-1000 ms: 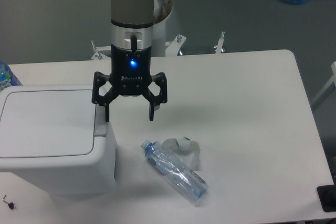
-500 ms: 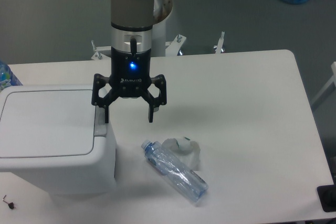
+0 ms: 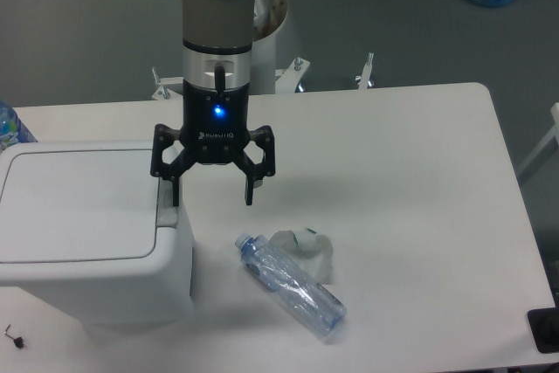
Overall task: Open the trash can
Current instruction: 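Press the gripper finger down on the grey lid button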
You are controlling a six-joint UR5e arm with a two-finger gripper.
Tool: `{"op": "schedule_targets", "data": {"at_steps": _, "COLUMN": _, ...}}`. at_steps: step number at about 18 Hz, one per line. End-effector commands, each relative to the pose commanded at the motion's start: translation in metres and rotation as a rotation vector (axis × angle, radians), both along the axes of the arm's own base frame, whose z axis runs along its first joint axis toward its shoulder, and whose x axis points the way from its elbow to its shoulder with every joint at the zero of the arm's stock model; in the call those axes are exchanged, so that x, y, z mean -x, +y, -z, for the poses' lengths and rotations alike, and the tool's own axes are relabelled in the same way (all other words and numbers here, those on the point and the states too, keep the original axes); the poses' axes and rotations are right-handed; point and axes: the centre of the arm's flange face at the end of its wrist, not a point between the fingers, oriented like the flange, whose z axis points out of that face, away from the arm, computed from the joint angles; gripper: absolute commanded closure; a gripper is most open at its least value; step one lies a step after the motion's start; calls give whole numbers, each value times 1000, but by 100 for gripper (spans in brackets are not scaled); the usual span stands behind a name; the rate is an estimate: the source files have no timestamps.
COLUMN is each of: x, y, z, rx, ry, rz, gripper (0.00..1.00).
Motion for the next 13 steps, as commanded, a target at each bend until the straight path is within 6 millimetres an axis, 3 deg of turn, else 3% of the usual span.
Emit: {"op": "schedule_targets", "data": {"at_steps": 13, "x": 0, "y": 2, "z": 4, "rx": 6, "ry": -6, "rz": 2, "gripper": 0}}
